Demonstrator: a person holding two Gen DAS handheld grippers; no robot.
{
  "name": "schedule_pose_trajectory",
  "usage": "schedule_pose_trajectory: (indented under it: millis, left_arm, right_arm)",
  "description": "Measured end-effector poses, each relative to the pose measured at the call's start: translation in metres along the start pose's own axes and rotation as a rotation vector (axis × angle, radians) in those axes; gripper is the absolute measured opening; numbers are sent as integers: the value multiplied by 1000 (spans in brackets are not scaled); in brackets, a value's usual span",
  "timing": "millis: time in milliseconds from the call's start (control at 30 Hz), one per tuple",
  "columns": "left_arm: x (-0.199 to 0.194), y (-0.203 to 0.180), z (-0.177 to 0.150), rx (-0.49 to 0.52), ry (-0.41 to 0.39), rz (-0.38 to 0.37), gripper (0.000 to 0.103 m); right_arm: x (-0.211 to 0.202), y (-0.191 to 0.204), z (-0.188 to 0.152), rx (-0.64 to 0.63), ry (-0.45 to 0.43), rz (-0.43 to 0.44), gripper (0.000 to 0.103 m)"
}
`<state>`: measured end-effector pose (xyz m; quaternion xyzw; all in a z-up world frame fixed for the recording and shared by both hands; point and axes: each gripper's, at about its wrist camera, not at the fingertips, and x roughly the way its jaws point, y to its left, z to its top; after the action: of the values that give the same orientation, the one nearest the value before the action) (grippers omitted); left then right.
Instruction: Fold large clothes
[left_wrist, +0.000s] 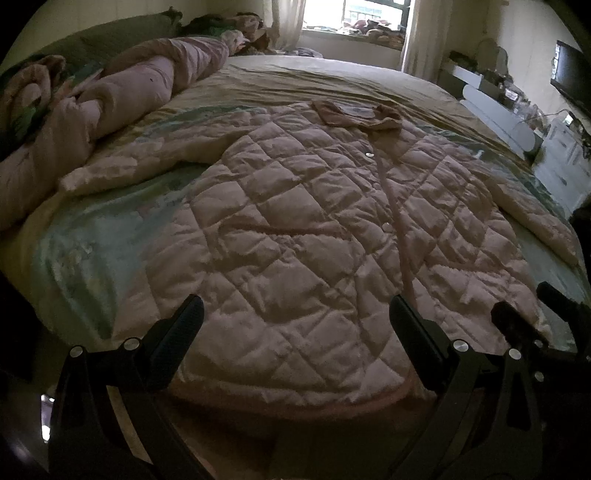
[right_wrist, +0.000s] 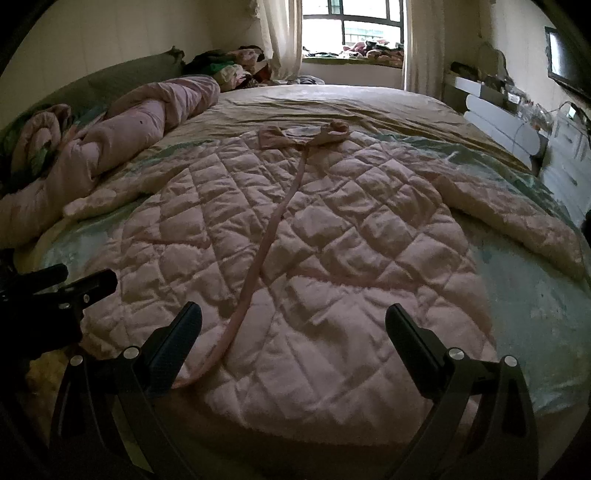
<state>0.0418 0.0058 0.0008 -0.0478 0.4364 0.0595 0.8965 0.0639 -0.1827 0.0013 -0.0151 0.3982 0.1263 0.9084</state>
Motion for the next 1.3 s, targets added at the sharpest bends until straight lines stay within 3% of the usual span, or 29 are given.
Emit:
schedule_pose_trajectory:
  millis: [667,967,1300]
  left_arm:
    - [47,-15,72,-11,12,7,94]
    - [78,-44,114,20,40,-42,94]
    - [123,-97,159,91,84,-112,94]
  right_arm:
    - [62,-59,76,95,29,-20,99]
    - [79,-115,93,222,48,-57,99]
    - [89,-212,93,410,43,-203,99]
